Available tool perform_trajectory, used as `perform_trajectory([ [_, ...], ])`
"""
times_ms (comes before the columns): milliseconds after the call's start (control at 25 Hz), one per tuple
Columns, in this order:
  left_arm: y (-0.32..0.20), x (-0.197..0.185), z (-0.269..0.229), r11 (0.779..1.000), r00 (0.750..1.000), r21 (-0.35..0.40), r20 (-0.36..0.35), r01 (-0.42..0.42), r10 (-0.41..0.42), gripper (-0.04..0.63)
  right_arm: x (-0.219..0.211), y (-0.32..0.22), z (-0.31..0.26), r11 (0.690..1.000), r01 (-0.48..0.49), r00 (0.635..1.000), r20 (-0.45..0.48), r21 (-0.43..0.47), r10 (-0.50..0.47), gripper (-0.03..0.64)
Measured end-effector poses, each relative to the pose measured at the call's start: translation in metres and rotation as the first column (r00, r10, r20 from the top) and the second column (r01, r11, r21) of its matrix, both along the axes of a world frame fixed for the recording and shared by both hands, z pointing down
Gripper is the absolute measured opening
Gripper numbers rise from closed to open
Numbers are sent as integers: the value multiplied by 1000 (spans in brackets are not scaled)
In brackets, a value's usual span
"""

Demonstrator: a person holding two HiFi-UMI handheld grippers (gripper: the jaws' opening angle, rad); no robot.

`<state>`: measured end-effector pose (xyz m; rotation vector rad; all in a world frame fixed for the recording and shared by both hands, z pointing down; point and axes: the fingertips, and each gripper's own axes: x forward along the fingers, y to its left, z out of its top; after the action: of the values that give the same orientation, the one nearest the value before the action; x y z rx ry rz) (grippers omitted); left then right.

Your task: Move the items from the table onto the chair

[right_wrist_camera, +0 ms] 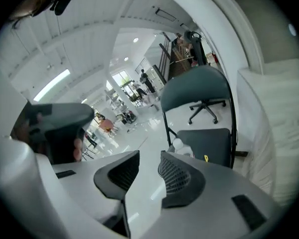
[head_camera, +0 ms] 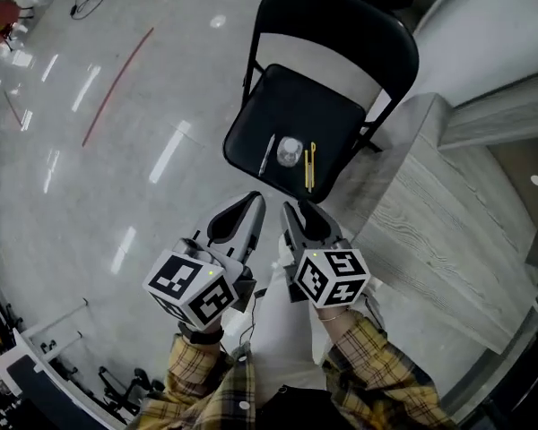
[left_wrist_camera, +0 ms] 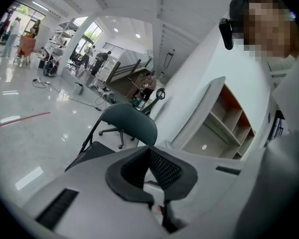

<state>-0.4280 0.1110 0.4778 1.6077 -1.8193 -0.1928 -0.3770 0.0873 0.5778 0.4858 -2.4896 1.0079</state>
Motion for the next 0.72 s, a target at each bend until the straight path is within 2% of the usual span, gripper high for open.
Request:
perform_trajectory([
  [120, -16, 21, -35, 998, 998, 27, 21, -53, 52, 3, 21, -19, -69, 999, -31, 995, 93, 9, 30, 130],
  [280, -38, 70, -74, 989, 990, 48, 31, -141, 140, 3, 76, -48, -144, 993, -106, 979, 177, 47, 97, 130],
  [480, -85, 147, -112, 951, 955, 102, 72, -293, 286, 3, 163, -90, -202, 972, -187, 958, 246, 145, 148, 129],
  [600, -110, 200, -133, 928, 937, 132, 92, -348, 338, 4, 231, -111, -224, 954, -211, 956, 250, 212, 155, 120],
  [720, -141, 261, -148, 906, 920, 163, 107, -390, 377, 3, 305, -138, -237, 935, -244, 951, 253, 256, 179, 80],
])
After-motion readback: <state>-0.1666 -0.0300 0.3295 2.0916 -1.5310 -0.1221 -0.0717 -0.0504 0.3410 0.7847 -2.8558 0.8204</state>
